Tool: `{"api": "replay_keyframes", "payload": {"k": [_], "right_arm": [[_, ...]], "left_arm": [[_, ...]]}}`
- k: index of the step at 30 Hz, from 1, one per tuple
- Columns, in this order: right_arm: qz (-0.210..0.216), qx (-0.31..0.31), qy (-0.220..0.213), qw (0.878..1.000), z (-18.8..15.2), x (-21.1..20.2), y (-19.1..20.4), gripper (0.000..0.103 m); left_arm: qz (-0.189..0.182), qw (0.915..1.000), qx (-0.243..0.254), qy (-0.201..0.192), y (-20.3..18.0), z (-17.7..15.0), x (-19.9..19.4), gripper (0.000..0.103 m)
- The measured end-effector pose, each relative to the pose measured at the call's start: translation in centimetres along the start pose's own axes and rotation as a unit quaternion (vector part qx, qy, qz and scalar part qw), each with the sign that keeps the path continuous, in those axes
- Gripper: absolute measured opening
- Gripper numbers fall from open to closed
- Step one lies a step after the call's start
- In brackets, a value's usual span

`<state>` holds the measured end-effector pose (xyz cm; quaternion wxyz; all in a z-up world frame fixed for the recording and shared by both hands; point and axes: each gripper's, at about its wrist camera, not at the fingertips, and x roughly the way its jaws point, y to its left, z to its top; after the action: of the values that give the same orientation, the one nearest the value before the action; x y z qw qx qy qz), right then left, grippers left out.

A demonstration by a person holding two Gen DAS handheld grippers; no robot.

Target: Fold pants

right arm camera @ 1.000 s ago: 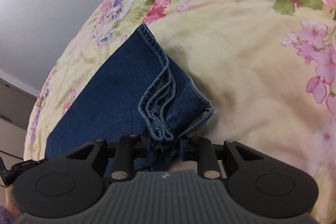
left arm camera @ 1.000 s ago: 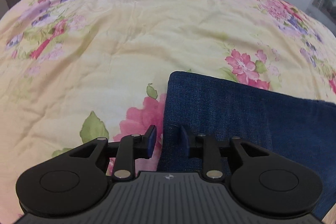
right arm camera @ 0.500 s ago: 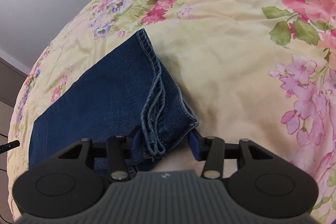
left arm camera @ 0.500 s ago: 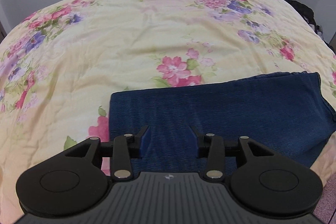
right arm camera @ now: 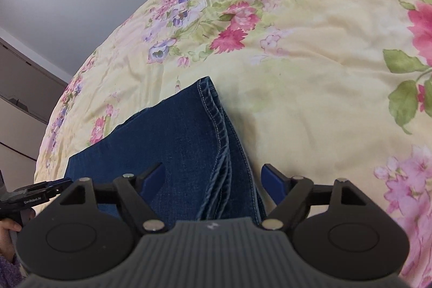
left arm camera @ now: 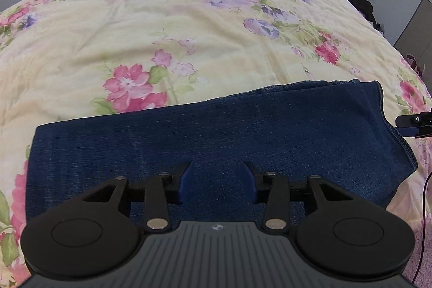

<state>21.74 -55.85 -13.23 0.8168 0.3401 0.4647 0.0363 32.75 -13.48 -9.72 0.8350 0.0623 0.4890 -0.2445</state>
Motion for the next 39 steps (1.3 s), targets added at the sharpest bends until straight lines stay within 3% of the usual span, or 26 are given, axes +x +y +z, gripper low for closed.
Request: {"api": "replay_keyframes", "payload": {"k": [4,8,10,16,22,26,32,39], "right_arm": [[0.021,0.015,0.032,0.999,0.9,2.5,-1.6,0.075],[0.079,0.036,0.048,0.995,0.7,4.9,-3.0,0.07],[0.084,0.03,0.042,0.995,0.3,5.4,-3.0,0.053],[0.124,0.051,0.011,0.991,-0.2,3.9,-3.9,0.019],[0.125,0.021,-0.011,0.992,0.6,2.1,-0.8,0.013],[0.098,0.006,-0.007,0.995,1.2,1.1,1.3,0.012],[0.079,-0.008,-0.002,0.997,1.5,-0.8,4.5,0.012],[0.059,-0.029,0.007,0.998,2.0,-2.1,9.4,0.012]], "left_arm": [[-0.016,0.9998,0.009,0.008,-0.6,0.4,1.8,0.049],[-0.019,0.9994,0.028,0.002,-1.0,1.3,3.3,0.046],[-0.017,0.9995,0.026,-0.002,-1.0,2.2,4.2,0.046],[-0.001,0.9984,0.054,0.015,-1.1,3.8,7.6,0.043],[0.012,0.998,0.062,0.004,-1.3,3.2,8.9,0.043],[0.024,0.9962,0.084,0.005,-2.2,2.8,7.3,0.041],[-0.011,0.9887,0.148,0.024,-4.4,-0.3,3.9,0.039],[-0.059,0.9758,0.193,0.084,-5.9,-4.4,1.8,0.034]]}}
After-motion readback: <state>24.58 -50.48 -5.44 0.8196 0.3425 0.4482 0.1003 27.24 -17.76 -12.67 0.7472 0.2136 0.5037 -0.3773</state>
